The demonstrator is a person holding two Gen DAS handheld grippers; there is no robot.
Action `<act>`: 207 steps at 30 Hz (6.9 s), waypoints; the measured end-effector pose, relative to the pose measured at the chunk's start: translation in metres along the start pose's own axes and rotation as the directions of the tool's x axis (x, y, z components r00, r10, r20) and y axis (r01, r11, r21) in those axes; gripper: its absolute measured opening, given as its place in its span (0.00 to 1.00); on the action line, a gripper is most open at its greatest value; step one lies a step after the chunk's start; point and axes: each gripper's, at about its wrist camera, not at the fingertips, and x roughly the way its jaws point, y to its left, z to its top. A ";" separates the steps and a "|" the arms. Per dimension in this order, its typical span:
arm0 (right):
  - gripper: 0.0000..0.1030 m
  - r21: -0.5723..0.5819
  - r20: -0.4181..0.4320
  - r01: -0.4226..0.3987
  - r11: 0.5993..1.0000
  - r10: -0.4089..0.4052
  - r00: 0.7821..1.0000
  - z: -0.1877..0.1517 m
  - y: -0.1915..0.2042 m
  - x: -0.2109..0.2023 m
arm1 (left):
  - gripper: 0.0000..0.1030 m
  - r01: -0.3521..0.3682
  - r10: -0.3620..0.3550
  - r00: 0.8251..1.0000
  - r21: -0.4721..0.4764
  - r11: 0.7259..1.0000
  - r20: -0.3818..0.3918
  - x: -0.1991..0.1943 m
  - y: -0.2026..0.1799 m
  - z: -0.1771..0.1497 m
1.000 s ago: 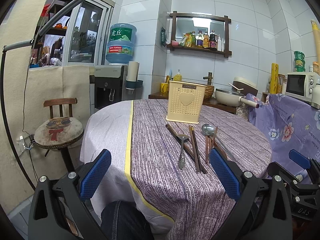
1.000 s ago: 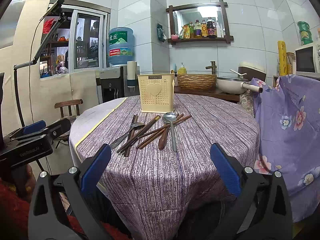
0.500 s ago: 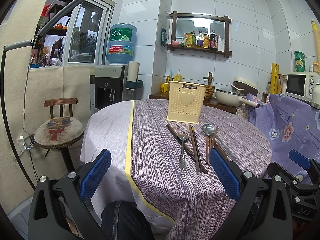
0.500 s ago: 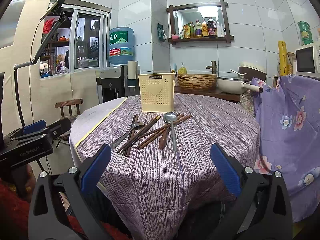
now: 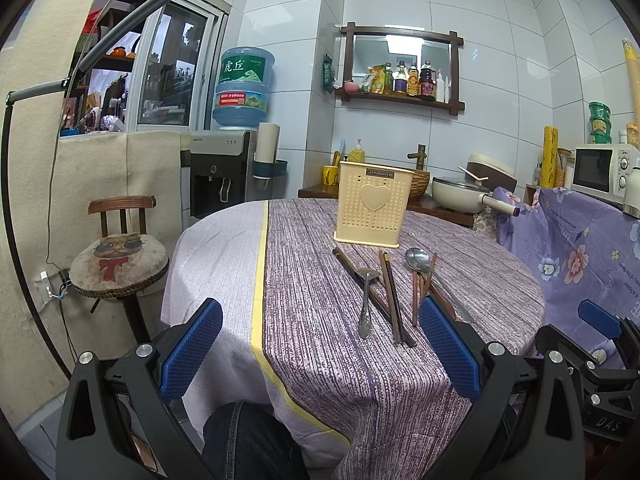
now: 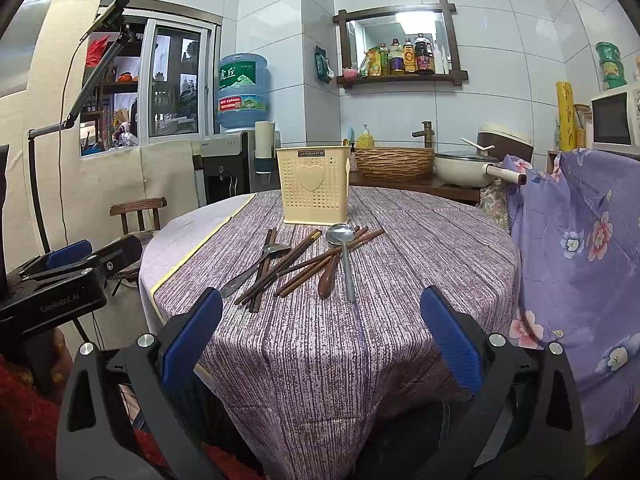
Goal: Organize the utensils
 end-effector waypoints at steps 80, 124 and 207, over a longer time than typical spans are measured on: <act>0.69 0.148 -0.453 -0.050 0.988 0.113 0.884 0.081 -0.065 0.242 | 0.64 0.144 -0.081 0.845 0.078 0.987 -0.529 0.190 -0.011 0.033; 0.51 0.097 -0.582 0.138 0.986 -0.056 0.811 0.070 -0.125 0.279 | 0.49 -0.066 0.046 0.837 -0.018 0.998 -0.545 0.237 0.037 0.046; 0.34 0.020 -0.635 0.182 0.983 -0.129 0.762 0.064 -0.101 0.291 | 0.68 -0.077 0.106 0.747 0.072 0.994 -0.657 0.266 0.045 0.056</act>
